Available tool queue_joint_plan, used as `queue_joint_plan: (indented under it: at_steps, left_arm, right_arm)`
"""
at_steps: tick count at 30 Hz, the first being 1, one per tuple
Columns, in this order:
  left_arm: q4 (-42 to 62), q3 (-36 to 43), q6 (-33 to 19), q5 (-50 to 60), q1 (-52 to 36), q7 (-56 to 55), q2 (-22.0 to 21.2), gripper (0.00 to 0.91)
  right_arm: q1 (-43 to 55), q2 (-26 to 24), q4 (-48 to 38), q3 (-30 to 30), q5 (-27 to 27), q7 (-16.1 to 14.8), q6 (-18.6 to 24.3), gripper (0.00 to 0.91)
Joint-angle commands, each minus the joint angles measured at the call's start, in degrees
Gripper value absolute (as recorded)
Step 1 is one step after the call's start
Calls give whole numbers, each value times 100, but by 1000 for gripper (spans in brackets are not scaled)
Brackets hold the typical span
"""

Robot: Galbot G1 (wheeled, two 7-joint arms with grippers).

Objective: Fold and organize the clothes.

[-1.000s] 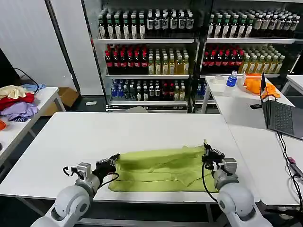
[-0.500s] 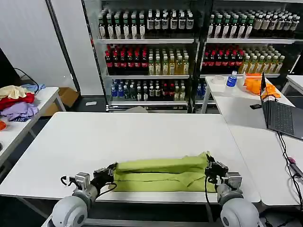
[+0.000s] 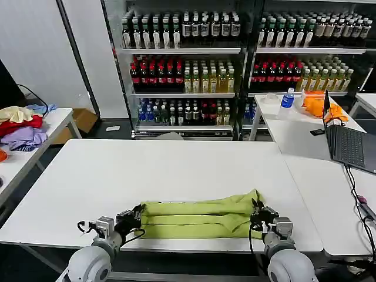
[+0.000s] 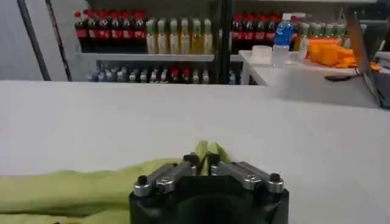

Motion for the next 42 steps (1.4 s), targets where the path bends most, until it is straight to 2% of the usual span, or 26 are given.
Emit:
queue_joint_plan:
  at_steps: [1, 13, 14, 15, 17, 28, 34, 38, 42]
  left_arm:
    - [-216, -103, -137, 187, 197, -374, -143, 907]
    - [-64, 107, 9, -351, 272, -790, -792, 907]
    - [-36, 131, 21, -360, 264, -796, -856, 655]
    - [-14, 159, 21, -360, 262, -795, -898, 151]
    - [23, 194, 17, -350, 269, -797, -958, 20]
    - [22, 230, -77, -390, 429, -772, -1088, 20]
    - [-212, 147, -198, -570, 535, -663, -1062, 20]
    - [-396, -127, -188, -892, 467, -612, -856, 20]
    - [-280, -648, -157, -1137, 314, -576, -407, 20]
  right_arm:
    - [-183, 53, 159, 24, -351, -15, 63, 907]
    - [-593, 142, 436, 314, -453, 15, 98, 907]
    - [-605, 150, 448, 329, -451, 31, 93, 907]
    - [-612, 153, 455, 338, -450, 41, 92, 907]
    - [-631, 153, 472, 361, -447, 46, 91, 907]
    - [-769, 188, 593, 469, -450, 79, 111, 907]
    - [-865, 208, 694, 681, -450, 79, 261, 907]
    - [-900, 166, 654, 775, -508, 19, 431, 907]
    - [-864, 30, 622, 887, -480, -33, 494, 907]
